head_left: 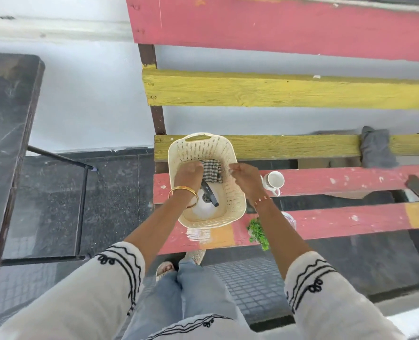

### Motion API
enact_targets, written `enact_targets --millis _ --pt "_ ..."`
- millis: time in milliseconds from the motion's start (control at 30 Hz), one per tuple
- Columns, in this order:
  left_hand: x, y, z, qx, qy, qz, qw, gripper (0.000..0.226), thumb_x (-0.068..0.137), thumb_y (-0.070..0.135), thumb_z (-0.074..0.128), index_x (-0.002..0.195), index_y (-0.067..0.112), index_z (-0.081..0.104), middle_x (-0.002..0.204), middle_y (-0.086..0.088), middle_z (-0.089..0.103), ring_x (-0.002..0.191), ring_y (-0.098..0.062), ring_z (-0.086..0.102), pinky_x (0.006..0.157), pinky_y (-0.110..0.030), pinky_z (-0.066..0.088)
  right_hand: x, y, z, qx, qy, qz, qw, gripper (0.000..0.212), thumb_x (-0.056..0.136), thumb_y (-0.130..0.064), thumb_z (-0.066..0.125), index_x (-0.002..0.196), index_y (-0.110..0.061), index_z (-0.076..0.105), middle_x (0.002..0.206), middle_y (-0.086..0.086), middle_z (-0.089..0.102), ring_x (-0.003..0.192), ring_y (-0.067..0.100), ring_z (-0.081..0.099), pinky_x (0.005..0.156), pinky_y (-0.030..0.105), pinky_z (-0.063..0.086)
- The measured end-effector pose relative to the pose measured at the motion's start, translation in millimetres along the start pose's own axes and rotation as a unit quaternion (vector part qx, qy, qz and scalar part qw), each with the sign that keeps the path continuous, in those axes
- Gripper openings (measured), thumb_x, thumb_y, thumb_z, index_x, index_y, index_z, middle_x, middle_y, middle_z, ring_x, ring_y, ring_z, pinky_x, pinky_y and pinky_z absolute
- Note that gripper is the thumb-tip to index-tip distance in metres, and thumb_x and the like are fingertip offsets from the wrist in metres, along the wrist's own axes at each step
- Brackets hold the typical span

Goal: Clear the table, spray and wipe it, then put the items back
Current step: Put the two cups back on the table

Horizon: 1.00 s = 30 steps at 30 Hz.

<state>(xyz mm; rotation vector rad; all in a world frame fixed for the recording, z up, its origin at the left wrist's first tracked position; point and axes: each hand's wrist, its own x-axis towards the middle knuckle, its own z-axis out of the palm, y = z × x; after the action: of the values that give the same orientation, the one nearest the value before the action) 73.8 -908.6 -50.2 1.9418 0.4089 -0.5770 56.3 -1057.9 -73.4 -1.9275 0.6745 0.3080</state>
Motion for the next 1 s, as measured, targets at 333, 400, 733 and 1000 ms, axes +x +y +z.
enact_targets --millis 333,400,733,1000 --pt "-61.3 18.9 72.9 -0.074 -0.028 0.094 0.992 0.027 0.093 0.022 0.048 0.100 0.003 0.066 0.095 -0.014 0.065 0.085 -0.021 0.057 0.068 -0.015 0.039 -10.5 57.6 -80.6 -0.028 0.077 0.038 0.996 0.022 0.087 -0.006 0.055 0.103 -0.001 0.069 0.083 0.006 0.060 0.076 0.019 0.051 0.056 0.014 0.038" --pt "-62.3 18.6 95.9 -0.070 -0.042 0.086 0.993 0.027 0.093 0.020 0.049 0.100 0.001 0.066 0.093 -0.011 0.064 0.076 -0.012 0.053 0.055 -0.003 0.034 2.1 70.5 -94.4 -0.017 0.080 0.056 0.995 0.021 0.085 -0.004 0.055 0.099 0.002 0.069 0.082 0.008 0.059 0.076 0.021 0.050 0.058 0.022 0.037" --pt "0.4 1.4 224.8 0.027 -0.053 -0.041 0.997 0.037 0.089 0.028 0.047 0.117 0.006 0.058 0.114 -0.018 0.064 0.104 -0.029 0.058 0.082 -0.028 0.041 93.5 155.8 -125.5 -0.080 0.035 0.155 0.984 0.022 0.083 -0.007 0.057 0.100 0.004 0.065 0.096 0.017 0.069 0.084 0.029 0.064 0.075 0.033 0.049" --pt "51.7 -25.9 267.2 0.135 -0.048 -0.157 0.977 0.036 0.088 0.016 0.046 0.122 0.003 0.047 0.113 -0.021 0.060 0.102 -0.034 0.056 0.077 -0.034 0.041 127.6 190.9 -114.3 -0.144 -0.015 0.136 0.980 0.021 0.086 -0.006 0.055 0.102 0.003 0.064 0.103 0.017 0.068 0.097 0.031 0.062 0.070 0.027 0.041"
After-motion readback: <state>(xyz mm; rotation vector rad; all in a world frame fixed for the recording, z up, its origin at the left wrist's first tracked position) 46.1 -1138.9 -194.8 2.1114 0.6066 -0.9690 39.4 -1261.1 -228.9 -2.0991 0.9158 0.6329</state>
